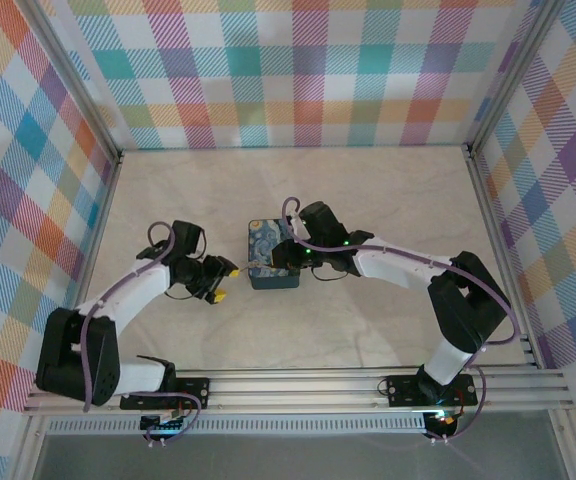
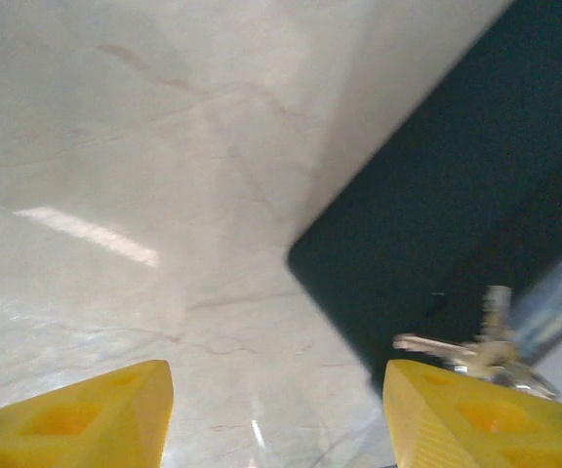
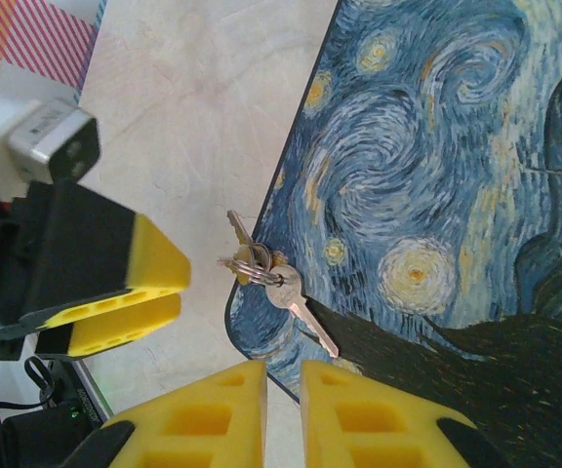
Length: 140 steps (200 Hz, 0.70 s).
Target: Unlock a padlock with a key
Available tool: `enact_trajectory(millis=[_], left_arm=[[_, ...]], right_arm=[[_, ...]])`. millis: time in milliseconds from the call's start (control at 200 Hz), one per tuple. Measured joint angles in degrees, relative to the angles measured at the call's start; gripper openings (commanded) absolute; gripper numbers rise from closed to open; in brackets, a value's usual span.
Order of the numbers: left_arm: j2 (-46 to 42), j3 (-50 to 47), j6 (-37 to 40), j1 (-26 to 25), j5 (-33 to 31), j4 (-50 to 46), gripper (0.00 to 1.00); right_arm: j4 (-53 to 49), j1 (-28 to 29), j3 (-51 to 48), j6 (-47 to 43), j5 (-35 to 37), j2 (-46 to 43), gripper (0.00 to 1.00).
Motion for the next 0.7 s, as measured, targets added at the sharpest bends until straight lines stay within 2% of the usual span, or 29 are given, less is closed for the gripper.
enact_trajectory(millis=[175, 315, 435, 700], left_arm=[[-4.46, -1.92, -3.13, 0.35, 0.42, 7.61, 0.51], [-3.28, -8.76, -9.29, 0.59, 2.49, 18.86, 0.49], [-1.88, -12.72, -13.99, 0.63, 3.32, 24.57, 0.49], [-1.97, -13.46, -19.61, 0.63, 3.26, 33.42, 0.44]], right_arm=[[0.09, 0.02, -0.09, 0.04, -0.04, -0.11, 0.17], [0.11, 0.11, -0.24, 0.04, -0.04, -0.13, 0.18], [0.13, 0.22, -0.52, 0.04, -0.02, -0.20, 0.18], [1.60, 0.44, -2.01, 0.33, -0.20, -0.48, 0.18]])
